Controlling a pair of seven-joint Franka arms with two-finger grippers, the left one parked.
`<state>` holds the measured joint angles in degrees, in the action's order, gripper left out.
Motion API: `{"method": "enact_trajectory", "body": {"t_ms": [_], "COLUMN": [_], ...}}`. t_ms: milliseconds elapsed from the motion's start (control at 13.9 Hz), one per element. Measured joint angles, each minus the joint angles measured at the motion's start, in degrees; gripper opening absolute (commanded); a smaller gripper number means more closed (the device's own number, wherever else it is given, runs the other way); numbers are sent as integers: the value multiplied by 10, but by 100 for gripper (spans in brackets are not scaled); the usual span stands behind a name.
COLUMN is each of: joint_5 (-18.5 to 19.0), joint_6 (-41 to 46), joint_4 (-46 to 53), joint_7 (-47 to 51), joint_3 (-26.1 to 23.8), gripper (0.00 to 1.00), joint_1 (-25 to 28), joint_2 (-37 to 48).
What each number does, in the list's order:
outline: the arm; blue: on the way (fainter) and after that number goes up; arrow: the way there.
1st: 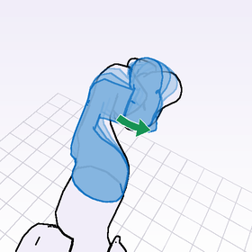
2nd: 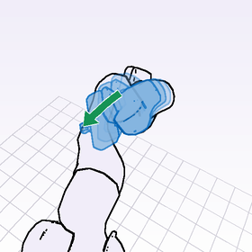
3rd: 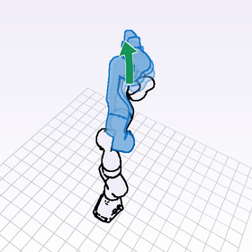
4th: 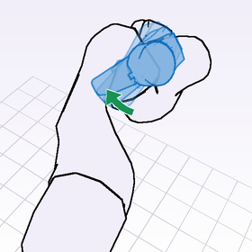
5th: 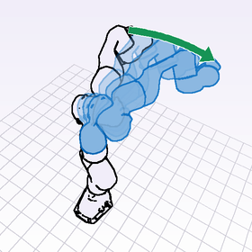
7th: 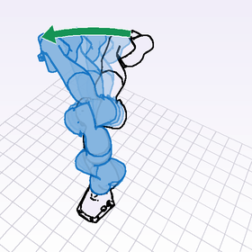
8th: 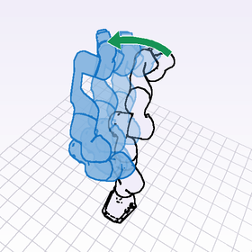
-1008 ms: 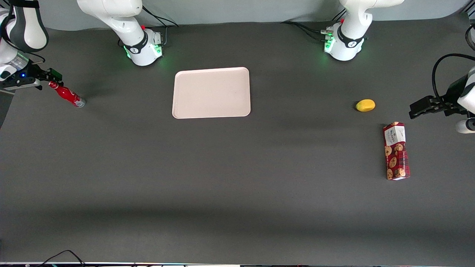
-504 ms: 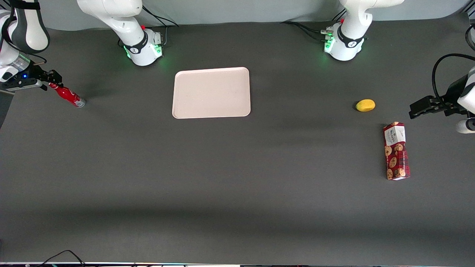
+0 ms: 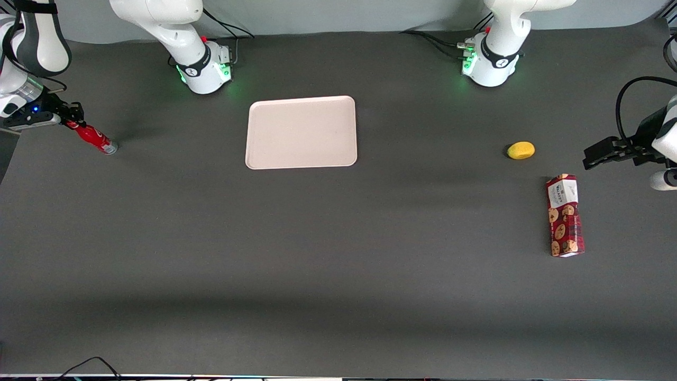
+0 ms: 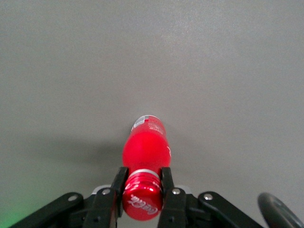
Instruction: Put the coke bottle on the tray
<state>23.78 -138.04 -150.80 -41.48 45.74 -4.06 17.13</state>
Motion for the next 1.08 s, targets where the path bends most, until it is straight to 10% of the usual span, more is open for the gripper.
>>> {"method": "enact_trajectory", "body": {"t_ms": [360,1080], "joint_5": [-8,-107], "joint_6": [83,440], "joint_4": [39,324], "joint_7": [0,50], "joint_3": [-13,-265], "gripper": [0,0], "joint_1": [17,29], "joint_2": [8,41]}}
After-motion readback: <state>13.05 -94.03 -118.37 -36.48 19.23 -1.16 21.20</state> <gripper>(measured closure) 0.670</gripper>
